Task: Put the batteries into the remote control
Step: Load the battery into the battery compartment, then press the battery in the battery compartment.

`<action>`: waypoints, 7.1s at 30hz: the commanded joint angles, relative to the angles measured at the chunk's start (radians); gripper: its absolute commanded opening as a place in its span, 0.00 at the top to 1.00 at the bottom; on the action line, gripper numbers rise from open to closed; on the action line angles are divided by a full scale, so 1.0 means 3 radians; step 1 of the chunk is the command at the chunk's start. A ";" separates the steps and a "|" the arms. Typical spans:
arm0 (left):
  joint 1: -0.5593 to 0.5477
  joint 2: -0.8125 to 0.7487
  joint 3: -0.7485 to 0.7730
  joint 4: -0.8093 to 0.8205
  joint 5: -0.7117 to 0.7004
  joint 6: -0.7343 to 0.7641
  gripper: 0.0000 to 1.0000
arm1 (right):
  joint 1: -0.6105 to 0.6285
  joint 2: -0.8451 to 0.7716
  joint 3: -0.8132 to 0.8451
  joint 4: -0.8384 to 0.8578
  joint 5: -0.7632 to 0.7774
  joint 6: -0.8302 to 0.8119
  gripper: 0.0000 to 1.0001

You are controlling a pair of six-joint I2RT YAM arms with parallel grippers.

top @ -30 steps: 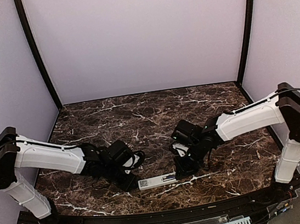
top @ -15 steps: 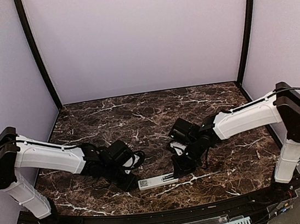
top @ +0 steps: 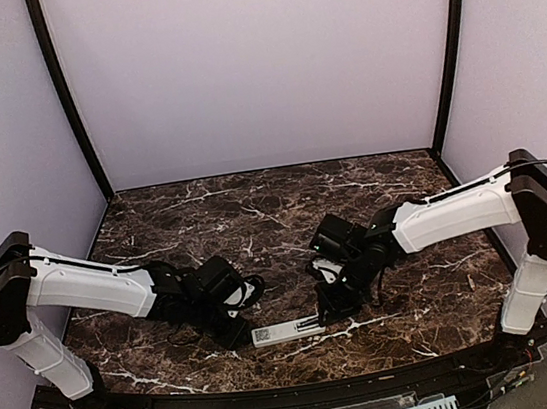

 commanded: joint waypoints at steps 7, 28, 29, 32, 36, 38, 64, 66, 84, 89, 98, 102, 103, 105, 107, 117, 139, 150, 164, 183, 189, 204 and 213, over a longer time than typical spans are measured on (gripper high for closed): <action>-0.0001 0.0021 0.0032 -0.0031 0.0003 0.0032 0.73 | -0.0114 -0.0202 0.0059 -0.0068 0.0066 -0.0044 0.84; -0.0002 0.0030 0.0030 -0.0024 -0.0007 0.0042 0.73 | -0.0101 0.0081 0.0024 0.0286 -0.0109 0.0046 0.91; -0.0001 0.0030 0.0031 -0.0025 -0.0007 0.0042 0.73 | -0.0101 0.0086 0.0024 0.0284 -0.0107 0.0049 0.91; -0.0001 0.0033 0.0032 -0.0027 -0.0008 0.0047 0.73 | -0.0093 0.0099 0.0026 0.0271 -0.0091 0.0048 0.92; -0.0001 0.0030 0.0032 -0.0025 -0.0009 0.0044 0.73 | -0.0089 0.0101 0.0029 0.0260 -0.0077 0.0048 0.92; -0.0001 0.0033 0.0029 -0.0023 -0.0007 0.0042 0.73 | -0.0086 0.0096 0.0036 0.0257 -0.0077 0.0048 0.92; -0.0001 0.0031 0.0030 -0.0010 -0.0008 0.0052 0.73 | 0.0028 0.0385 0.0144 0.0295 0.0015 0.0093 0.99; -0.0001 0.0037 0.0031 -0.0007 -0.0007 0.0056 0.73 | 0.0059 0.0412 0.0199 0.0202 0.0120 0.0090 1.00; -0.0003 0.0017 0.0027 -0.0004 -0.0007 0.0058 0.73 | 0.0321 0.0772 0.0495 -0.0309 0.0843 0.0010 1.00; -0.0001 0.0009 0.0034 -0.0007 -0.0007 0.0065 0.73 | 0.0334 0.0771 0.0584 -0.0432 0.0974 -0.0014 1.00; -0.0001 0.0013 0.0047 -0.0013 -0.0007 0.0078 0.73 | 0.0335 0.0597 0.0753 -0.0559 0.1011 -0.0055 0.94; -0.0001 0.0011 0.0051 -0.0019 -0.0003 0.0085 0.73 | 0.0339 0.0559 0.0790 -0.0640 0.1048 -0.0065 0.93; -0.0003 0.0012 0.0052 -0.0019 -0.0002 0.0087 0.73 | 0.0338 0.0547 0.0792 -0.0660 0.1048 -0.0065 0.93; -0.0001 0.0010 0.0057 -0.0023 -0.0003 0.0088 0.73 | 0.0338 0.0523 0.0805 -0.0684 0.1118 -0.0065 0.93; -0.0001 0.0010 0.0057 -0.0022 -0.0002 0.0095 0.73 | 0.0336 0.0506 0.0806 -0.0691 0.1146 -0.0059 0.92; -0.0001 0.0013 0.0047 -0.0025 -0.0015 0.0088 0.73 | 0.0337 0.0372 0.0818 -0.0714 0.1156 -0.0086 0.91; -0.0001 -0.0724 0.0016 -0.0142 -0.0650 -0.0197 0.41 | 0.0021 -0.0278 0.0385 0.0211 0.0028 -0.3053 0.61; -0.0001 -0.0829 -0.0048 -0.0098 -0.0767 -0.0255 0.36 | 0.0002 0.0254 0.0470 0.0093 0.0061 -0.4610 0.58; -0.0001 -0.0633 0.0055 -0.0154 -0.0824 -0.0047 0.39 | -0.0069 0.0476 0.0505 -0.0014 -0.0098 -0.4764 0.67; 0.0018 -0.0674 0.0125 -0.0337 -0.1163 0.0036 0.38 | -0.0072 0.0679 0.0562 -0.0093 -0.0024 -0.4750 0.69; 0.0020 -0.0629 0.0155 -0.0403 -0.1251 0.0086 0.39 | -0.0049 0.0669 0.0549 -0.0074 0.0017 -0.4770 0.74; 0.0020 -0.0631 0.0178 -0.0497 -0.1371 0.0103 0.40 | -0.0010 0.0677 0.0509 0.0039 0.0181 -0.4693 0.86; 0.0016 -0.0656 0.0185 -0.0511 -0.1383 0.0109 0.40 | 0.0026 0.0588 0.0634 -0.0134 0.0144 -0.4611 0.69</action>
